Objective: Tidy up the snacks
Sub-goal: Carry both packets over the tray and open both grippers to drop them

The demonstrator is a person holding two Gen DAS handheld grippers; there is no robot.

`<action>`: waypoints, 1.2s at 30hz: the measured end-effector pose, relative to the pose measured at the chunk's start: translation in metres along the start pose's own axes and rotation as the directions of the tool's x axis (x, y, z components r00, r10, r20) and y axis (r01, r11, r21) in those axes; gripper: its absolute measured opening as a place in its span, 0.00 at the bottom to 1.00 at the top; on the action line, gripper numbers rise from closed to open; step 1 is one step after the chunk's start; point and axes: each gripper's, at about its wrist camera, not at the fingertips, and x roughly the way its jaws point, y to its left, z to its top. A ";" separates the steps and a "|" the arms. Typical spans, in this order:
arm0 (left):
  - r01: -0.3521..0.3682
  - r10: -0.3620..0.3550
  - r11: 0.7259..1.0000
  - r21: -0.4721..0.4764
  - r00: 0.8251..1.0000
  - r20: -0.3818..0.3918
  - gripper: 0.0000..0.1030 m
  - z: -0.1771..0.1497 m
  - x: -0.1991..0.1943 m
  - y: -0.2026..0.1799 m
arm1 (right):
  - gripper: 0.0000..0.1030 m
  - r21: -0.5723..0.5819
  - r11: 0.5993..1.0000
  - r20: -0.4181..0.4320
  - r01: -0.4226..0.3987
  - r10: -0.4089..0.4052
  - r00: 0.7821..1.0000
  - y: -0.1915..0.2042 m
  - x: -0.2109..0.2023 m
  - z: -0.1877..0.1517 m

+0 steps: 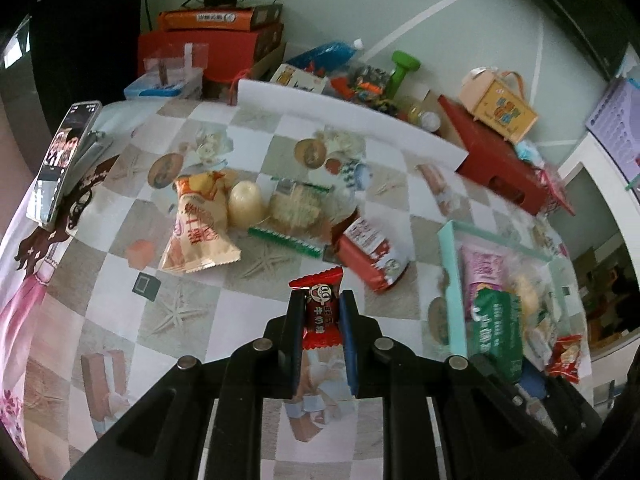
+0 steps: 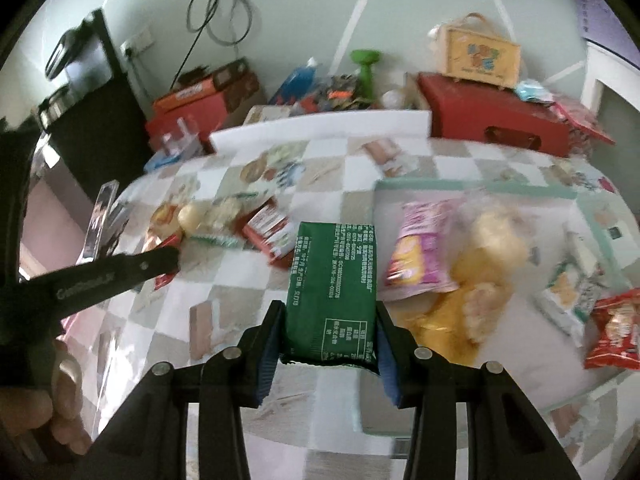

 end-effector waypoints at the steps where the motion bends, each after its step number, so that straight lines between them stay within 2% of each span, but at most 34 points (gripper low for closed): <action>1: 0.004 -0.004 1.000 0.006 1.000 0.005 0.17 0.000 -0.001 -0.003 | 0.44 0.013 1.000 0.009 0.011 -0.012 1.000 -0.007 -0.004 0.002; 9: 0.079 -0.080 0.992 0.103 0.997 0.003 0.17 -0.006 -0.004 -0.048 | 0.44 0.184 0.975 0.055 0.124 -0.136 0.989 -0.082 -0.038 0.008; 16: 0.150 -0.143 0.955 0.257 0.989 -0.046 0.17 -0.025 0.003 -0.110 | 0.44 0.321 0.927 0.036 0.194 -0.216 0.976 -0.140 -0.056 -0.002; 20: 0.170 -0.148 0.927 0.334 0.985 -0.091 0.17 -0.041 0.013 -0.140 | 0.44 0.356 0.912 0.012 0.204 -0.223 0.975 -0.154 -0.055 -0.006; 24: 0.174 -0.132 0.908 0.380 0.982 -0.133 0.17 -0.056 0.024 -0.157 | 0.44 0.342 0.920 -0.020 0.190 -0.195 0.981 -0.152 -0.042 -0.008; 29: 0.179 -0.122 0.900 0.398 0.979 -0.165 0.18 -0.065 0.032 -0.165 | 0.46 0.325 0.929 -0.035 0.177 -0.175 0.984 -0.147 -0.035 -0.009; 30: 0.176 -0.118 0.898 0.404 0.979 -0.165 0.20 -0.066 0.032 -0.166 | 0.46 0.323 0.930 -0.030 0.175 -0.175 0.984 -0.147 -0.036 -0.009; 33: 0.172 -0.115 0.897 0.408 0.980 -0.160 0.40 -0.068 0.031 -0.168 | 0.46 0.326 0.930 -0.024 0.169 -0.171 0.985 -0.147 -0.037 -0.008; 36: 0.172 -0.121 0.898 0.404 0.981 -0.150 0.45 -0.065 0.028 -0.166 | 0.46 0.324 0.930 -0.030 0.171 -0.170 0.985 -0.147 -0.036 -0.008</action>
